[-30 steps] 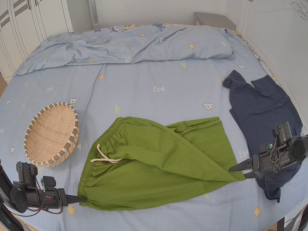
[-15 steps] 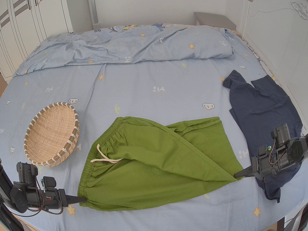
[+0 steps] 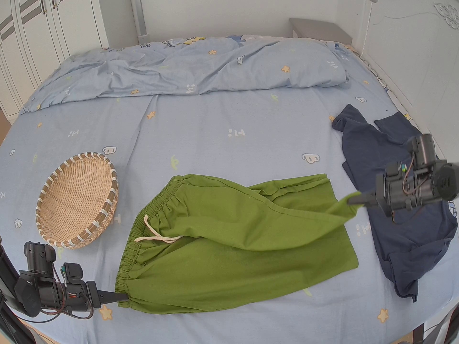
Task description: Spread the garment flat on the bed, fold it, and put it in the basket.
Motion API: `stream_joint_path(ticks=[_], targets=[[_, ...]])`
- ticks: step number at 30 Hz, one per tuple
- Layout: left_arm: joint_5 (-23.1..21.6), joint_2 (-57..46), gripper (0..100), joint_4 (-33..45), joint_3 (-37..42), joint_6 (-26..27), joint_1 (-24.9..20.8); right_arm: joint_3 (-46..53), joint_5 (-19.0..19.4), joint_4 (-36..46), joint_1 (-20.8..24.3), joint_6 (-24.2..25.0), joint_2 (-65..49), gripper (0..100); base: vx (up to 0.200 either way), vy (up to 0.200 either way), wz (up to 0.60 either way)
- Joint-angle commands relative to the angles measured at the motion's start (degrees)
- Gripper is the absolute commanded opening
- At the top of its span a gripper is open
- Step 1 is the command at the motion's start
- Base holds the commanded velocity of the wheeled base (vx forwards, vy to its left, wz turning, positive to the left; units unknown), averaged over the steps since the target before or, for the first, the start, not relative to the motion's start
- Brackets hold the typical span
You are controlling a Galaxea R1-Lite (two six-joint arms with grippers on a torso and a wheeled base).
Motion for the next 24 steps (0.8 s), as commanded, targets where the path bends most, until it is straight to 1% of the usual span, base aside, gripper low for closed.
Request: stream_joint_path(ticks=[1,2,3,6,7,8,9,11,12,13,22,24], targets=[[0.02,0.02,0,-0.03,-0.16,-0.01,0.58,-33.08,-0.46,12.07,3.17,3.74,9.13,0,0.000,0.000,0.00],[0.02,0.02,0,-0.03,-0.25,-0.01,0.67,-34.75,-0.46,12.77,3.26,3.74,9.83,0,0.000,0.000,0.00],[0.02,0.02,0,-0.03,-0.25,-0.01,0.93,-43.10,-0.63,16.46,3.35,3.74,13.17,0,0.000,0.000,0.00],[0.02,0.10,0,-0.03,-0.33,-0.01,1.11,-59.10,-1.07,24.72,3.44,3.83,20.12,0,0.000,0.000,0.00],[0.11,0.10,0,-0.03,-0.33,-0.01,1.11,-60.14,-1.60,28.59,3.44,3.92,22.66,0,0.000,0.000,0.00],[0.11,0.10,0,-0.03,-0.33,-0.01,1.11,-60.14,-1.69,28.94,3.44,3.92,22.93,0,0.000,0.000,0.00],[0.11,0.10,0,-0.03,-0.42,-0.01,1.11,-60.14,-2.48,34.22,3.26,3.74,26.44,0,0.000,0.000,0.00],[0.11,0.19,0,-0.03,-0.42,-0.01,1.11,-60.14,-2.57,37.91,3.00,3.39,29.43,0,0.000,0.000,0.00],[0.11,0.19,0,-0.03,-0.42,-0.01,1.11,-60.14,-2.57,37.91,3.00,3.39,29.43,0,0.000,0.000,0.00],[0.11,0.19,0,-0.03,-0.42,-0.01,1.11,-60.14,-2.57,39.31,2.82,3.30,30.49,100,0.000,0.000,0.00],[0.20,0.19,0,-0.03,-0.33,-0.01,1.11,-60.14,-1.95,40.63,1.77,3.39,31.19,100,0.000,0.000,0.00],[0.20,0.28,0,0.06,-0.42,-0.01,1.11,-60.14,-1.95,42.30,1.59,3.13,30.75,100,0.000,0.000,0.00]])
